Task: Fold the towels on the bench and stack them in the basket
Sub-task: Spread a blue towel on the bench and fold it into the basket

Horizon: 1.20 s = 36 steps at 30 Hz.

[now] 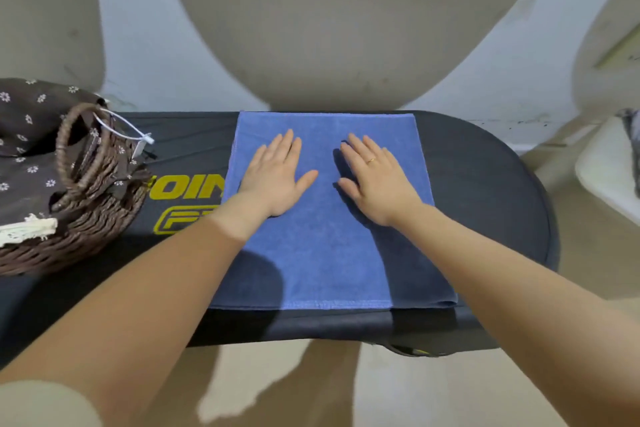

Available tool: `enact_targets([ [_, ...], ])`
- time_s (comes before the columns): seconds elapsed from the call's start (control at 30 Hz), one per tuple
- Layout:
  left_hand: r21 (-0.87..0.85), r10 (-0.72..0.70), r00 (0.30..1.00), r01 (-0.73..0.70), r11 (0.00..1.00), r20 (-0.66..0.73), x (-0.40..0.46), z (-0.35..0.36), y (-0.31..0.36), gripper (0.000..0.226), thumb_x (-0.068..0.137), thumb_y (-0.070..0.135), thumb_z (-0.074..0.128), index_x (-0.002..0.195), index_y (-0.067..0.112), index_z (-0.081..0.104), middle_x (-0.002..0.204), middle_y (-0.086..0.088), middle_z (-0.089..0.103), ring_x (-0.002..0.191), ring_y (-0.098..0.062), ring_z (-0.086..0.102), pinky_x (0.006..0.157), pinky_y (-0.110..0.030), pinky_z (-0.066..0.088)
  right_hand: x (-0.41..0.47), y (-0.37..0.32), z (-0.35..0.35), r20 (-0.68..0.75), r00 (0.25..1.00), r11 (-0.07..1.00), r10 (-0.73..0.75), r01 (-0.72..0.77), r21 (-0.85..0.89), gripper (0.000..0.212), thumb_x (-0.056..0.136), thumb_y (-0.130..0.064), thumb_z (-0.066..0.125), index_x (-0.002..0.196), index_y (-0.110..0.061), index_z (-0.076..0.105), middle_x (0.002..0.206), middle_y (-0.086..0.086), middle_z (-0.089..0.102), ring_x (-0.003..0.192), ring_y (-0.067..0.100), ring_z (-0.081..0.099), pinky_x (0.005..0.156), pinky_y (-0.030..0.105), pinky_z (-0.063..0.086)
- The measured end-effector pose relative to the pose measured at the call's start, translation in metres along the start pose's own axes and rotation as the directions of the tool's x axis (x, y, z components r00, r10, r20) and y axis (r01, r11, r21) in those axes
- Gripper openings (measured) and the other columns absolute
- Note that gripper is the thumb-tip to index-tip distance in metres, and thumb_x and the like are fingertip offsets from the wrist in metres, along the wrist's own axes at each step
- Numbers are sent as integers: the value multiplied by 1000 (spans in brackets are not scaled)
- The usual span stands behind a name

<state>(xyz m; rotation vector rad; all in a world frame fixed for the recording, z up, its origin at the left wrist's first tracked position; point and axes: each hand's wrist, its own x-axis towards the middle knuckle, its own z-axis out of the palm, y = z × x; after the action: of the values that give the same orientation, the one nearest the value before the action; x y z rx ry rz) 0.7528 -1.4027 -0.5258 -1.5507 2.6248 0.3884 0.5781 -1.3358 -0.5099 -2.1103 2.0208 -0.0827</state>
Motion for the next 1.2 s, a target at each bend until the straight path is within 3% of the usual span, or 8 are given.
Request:
enact_targets([
  [0.33, -6, -162, 983, 162, 987, -89, -82, 4, -40, 78, 93, 52, 34, 146, 2, 8, 157, -15, 2, 145, -27, 6, 117, -37, 6, -76, 24, 7, 95, 964, 961, 250, -235, -144, 72, 91, -63, 9, 150, -23, -2, 159, -3, -6, 147, 17, -4, 119, 39, 1],
  [0.47, 146, 150, 975, -127, 981, -164, -119, 6, -32, 78, 86, 57, 24, 143, 4, 27, 152, -13, 25, 139, -31, 28, 111, -35, 10, -125, 24, 7, 150, 988, 957, 40, 5, -290, 104, 64, -76, -30, 150, -23, -1, 159, -2, -4, 148, 20, 1, 119, 37, 1],
  [0.53, 94, 278, 956, -269, 959, -98, -135, 12, -23, 83, 81, 60, 13, 147, 10, 16, 155, -3, 9, 144, -22, 14, 113, -29, 2, -144, 23, 12, 207, 978, 966, 18, 37, -257, 104, 61, -75, -32, 149, -26, -6, 158, -4, -7, 148, 19, -2, 118, 35, 0],
  [0.67, 92, 286, 958, -286, 954, 14, -153, 29, -26, 98, 67, 73, -13, 148, 20, 1, 155, 6, -9, 145, -12, -6, 114, -25, -8, -164, 24, 15, 217, 975, 983, 54, -14, -183, 104, 60, -79, -28, 148, -27, -10, 158, -3, -10, 147, 18, -6, 118, 34, 0],
  [0.8, 97, 273, 962, -273, 957, 20, -161, 27, -28, 78, 87, 64, 18, 148, 17, 7, 157, 1, -2, 146, -18, -1, 117, -30, -1, -179, 29, 6, 145, 986, 980, 79, -51, -192, 67, 92, -61, 17, 149, -27, 12, 159, 0, 9, 145, 21, 18, 116, 36, 20],
  [0.87, 36, 273, 962, -273, 961, -9, -166, 24, -28, 64, 91, 47, 44, 143, 12, 31, 155, -6, 18, 144, -26, 16, 117, -36, 16, -184, 33, 4, -25, 1000, 975, 15, -20, -221, 49, 91, -32, 57, 137, -18, 47, 143, 12, 46, 122, 30, 54, 93, 41, 49],
  [0.97, 85, 366, 929, -361, 929, -47, -165, 24, -30, 34, 77, 28, 67, 104, 9, 58, 122, -19, 60, 114, -43, 56, 86, -54, 51, -190, 41, 9, -105, 993, 942, -52, 14, -336, 43, 65, -12, 83, 106, -9, 70, 110, 15, 70, 85, 31, 72, 57, 36, 57],
  [1.2, -35, 247, 957, -255, 966, -154, -171, 17, -17, 45, 82, 47, 58, 100, 6, 58, 119, -8, 55, 116, -27, 51, 90, -36, 44, -172, 32, 7, -198, 931, 947, 308, -279, 162, 18, 92, -18, 49, 104, -9, 60, 100, 8, 55, 91, 27, 52, 72, 36, 46],
])
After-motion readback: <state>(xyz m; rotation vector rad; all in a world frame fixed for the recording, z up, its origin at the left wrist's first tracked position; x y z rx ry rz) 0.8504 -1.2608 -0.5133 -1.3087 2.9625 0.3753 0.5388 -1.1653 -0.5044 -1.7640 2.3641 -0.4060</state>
